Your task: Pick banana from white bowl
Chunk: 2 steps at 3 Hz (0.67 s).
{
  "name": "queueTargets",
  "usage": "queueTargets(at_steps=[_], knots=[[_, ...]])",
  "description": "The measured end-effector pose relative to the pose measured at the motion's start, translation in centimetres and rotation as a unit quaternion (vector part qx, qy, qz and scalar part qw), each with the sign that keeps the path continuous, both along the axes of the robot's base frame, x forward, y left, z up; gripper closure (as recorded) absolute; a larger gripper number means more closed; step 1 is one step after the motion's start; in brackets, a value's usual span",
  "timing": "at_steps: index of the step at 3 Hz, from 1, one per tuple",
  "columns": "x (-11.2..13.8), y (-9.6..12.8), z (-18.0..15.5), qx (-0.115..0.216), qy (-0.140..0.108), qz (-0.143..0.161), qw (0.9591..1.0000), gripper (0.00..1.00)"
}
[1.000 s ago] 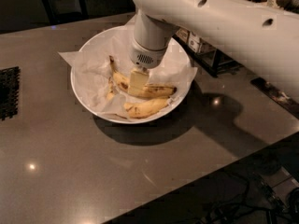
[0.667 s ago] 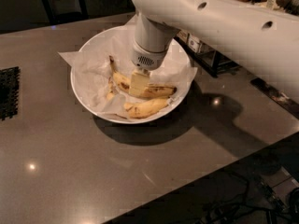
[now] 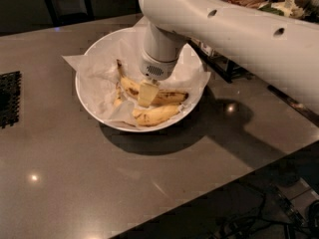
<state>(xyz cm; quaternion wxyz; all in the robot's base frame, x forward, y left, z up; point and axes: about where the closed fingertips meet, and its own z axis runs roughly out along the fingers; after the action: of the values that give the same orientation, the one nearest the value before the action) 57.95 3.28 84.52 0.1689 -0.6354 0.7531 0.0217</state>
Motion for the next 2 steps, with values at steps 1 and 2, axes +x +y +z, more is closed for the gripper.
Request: queueTargets(at_steps=[1, 2], knots=[[-0.12, -0.41, -1.06, 0.0, 0.012, -0.009, 0.9999, 0.43], [-0.35, -0.94, -1.42, 0.002, 0.019, -0.014, 0.9997, 0.61]])
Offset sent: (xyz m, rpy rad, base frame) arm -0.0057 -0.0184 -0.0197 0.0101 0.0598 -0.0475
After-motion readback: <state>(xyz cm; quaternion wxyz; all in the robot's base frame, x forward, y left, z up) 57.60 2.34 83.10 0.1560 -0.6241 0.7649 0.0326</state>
